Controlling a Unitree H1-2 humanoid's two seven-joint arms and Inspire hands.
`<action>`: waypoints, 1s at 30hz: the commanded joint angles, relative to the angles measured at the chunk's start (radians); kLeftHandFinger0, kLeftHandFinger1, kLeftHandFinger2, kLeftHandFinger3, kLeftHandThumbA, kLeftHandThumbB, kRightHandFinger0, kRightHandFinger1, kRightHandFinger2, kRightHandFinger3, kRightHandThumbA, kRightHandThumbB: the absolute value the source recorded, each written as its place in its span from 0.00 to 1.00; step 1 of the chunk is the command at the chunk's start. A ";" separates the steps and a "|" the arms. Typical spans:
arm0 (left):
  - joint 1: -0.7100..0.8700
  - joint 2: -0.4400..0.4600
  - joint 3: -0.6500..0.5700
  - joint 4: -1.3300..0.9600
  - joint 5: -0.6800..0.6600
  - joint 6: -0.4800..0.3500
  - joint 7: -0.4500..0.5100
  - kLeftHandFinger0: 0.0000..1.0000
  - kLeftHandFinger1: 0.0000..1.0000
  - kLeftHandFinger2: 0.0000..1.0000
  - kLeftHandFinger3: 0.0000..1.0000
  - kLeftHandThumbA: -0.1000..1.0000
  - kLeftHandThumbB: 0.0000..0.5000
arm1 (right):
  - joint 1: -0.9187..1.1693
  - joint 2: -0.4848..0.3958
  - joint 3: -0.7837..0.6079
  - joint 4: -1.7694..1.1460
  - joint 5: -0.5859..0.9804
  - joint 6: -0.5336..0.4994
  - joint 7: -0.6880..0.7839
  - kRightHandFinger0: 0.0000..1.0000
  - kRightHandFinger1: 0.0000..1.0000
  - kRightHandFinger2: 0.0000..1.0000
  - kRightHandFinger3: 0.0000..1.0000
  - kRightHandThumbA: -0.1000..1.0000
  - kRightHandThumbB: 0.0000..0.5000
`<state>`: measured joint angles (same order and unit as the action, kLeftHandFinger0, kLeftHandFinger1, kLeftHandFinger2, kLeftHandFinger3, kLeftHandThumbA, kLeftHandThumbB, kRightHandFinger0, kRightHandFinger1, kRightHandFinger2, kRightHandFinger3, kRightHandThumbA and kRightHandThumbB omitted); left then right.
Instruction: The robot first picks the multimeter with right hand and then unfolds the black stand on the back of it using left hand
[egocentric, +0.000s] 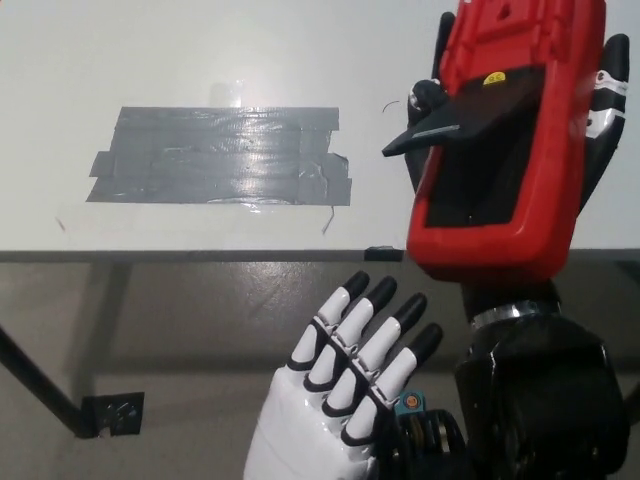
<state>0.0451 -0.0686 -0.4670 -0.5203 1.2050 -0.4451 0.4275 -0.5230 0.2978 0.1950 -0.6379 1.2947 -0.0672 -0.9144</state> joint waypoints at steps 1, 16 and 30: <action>0.064 -0.034 -0.032 -0.044 0.001 -0.002 0.035 1.00 1.00 1.00 1.00 1.00 0.80 | -0.003 0.077 -0.012 -0.043 0.021 -0.017 0.029 0.10 0.56 0.86 1.00 0.00 0.01; 0.041 -0.008 -0.040 -0.245 -0.109 -0.021 0.046 1.00 1.00 1.00 1.00 1.00 0.83 | 0.093 0.076 0.019 -0.002 -0.022 -0.015 0.033 0.10 0.48 0.77 1.00 0.00 0.00; -0.073 -0.095 0.008 -0.316 -0.145 0.024 -0.146 1.00 1.00 1.00 1.00 1.00 0.93 | 0.122 0.043 0.076 0.050 -0.099 0.025 0.052 0.14 0.44 0.69 1.00 0.00 0.10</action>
<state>-0.0299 -0.1113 -0.4443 -0.8080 1.1009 -0.4383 0.3590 -0.4304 0.2593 0.2557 -0.5747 1.2618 -0.0699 -0.9070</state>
